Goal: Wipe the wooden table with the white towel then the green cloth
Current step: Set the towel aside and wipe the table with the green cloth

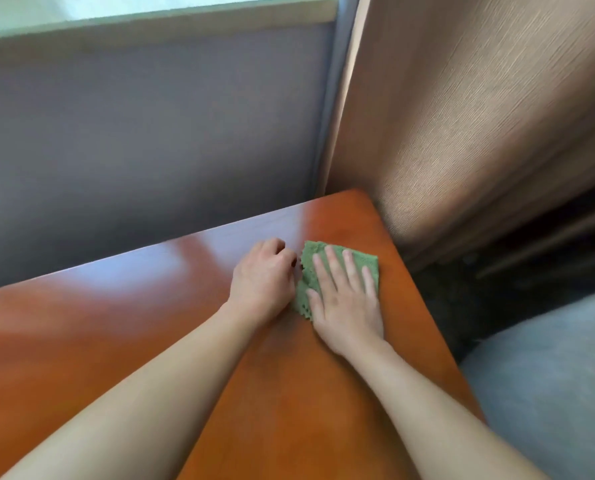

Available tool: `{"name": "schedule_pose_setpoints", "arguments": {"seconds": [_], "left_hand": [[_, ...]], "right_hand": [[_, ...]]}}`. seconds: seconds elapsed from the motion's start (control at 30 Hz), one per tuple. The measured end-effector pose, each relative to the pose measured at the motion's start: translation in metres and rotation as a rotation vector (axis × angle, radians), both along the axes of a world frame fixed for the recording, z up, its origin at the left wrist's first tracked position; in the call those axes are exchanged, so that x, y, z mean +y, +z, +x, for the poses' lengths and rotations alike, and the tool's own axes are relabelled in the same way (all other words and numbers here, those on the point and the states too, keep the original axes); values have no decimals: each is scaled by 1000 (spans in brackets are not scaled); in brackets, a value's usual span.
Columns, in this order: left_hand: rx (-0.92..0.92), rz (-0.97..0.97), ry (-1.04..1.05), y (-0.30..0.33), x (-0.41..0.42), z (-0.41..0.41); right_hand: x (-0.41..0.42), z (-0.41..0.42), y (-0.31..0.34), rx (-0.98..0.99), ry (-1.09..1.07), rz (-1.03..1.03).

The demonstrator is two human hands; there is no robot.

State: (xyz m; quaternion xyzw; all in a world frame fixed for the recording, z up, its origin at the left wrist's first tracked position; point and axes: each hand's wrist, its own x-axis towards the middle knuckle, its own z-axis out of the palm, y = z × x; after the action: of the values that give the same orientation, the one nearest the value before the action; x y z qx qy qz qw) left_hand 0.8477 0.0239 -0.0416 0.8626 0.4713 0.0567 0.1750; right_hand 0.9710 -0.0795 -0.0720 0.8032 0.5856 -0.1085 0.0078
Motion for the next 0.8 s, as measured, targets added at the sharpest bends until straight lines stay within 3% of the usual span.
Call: {"name": "schedule_pose_setpoints", "arguments": {"seconds": [0.23,0.57,0.67,0.8], "left_hand": [[51,-76,20,-3,-5,13],[36,-135,163,5,-23,30],[-46,-222,247,3,-28,35],[-80,-235,164,-7,-43,29]], "right_hand": [[112,80,-3,38,-142,-15],[-44,-18,1,49,8,-17],[-38,-16,-1,35,40,-52],[-13,38,1,19,-81,-39]]}}
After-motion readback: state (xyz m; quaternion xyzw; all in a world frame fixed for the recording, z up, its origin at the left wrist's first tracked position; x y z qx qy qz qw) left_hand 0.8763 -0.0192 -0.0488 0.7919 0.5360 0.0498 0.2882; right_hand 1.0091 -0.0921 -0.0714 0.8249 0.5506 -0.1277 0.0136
